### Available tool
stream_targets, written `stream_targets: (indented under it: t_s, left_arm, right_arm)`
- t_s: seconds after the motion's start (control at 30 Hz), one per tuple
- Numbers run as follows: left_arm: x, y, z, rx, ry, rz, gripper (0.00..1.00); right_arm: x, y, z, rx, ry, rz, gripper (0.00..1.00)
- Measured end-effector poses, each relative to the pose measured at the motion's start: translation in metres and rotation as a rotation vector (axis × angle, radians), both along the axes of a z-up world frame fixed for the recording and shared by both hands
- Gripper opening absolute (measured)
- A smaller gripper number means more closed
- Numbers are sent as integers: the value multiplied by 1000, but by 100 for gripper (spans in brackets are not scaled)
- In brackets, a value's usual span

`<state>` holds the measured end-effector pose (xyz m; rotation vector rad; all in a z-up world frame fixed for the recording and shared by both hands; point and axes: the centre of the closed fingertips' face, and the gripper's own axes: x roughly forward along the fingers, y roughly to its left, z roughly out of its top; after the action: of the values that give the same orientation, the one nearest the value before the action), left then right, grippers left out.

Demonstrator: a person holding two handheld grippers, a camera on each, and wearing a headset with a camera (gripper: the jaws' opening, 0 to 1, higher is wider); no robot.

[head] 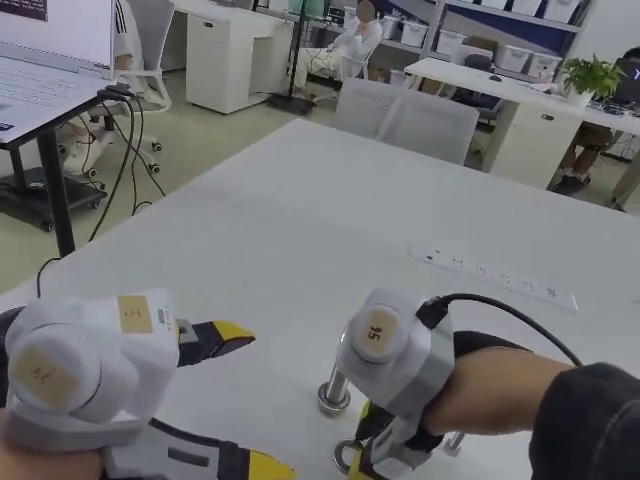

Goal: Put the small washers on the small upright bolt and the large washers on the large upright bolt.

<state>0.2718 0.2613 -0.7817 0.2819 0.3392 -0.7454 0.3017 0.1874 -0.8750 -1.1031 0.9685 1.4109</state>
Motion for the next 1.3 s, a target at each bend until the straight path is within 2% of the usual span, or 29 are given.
stream_targets:
  t_s: [0.23,0.57,0.77,1.07,1.3]
  left_arm:
    - [-1,-2,0,-4,-2,-3,73]
    - [-2,-2,0,-4,-4,-1,73]
    - [-4,-1,0,-6,-5,2,73]
    - [-5,0,0,-3,-3,7,72]
    - [-5,-1,-2,-3,2,1,72]
  right_arm:
    - [-1,0,0,-13,3,-8,26]
    - [-3,1,-2,-46,-19,12,25]
    - [-1,0,-1,-10,6,-10,24]
    - [0,-6,0,-37,-11,0,24]
    - [2,-12,12,-30,-14,-14,24]
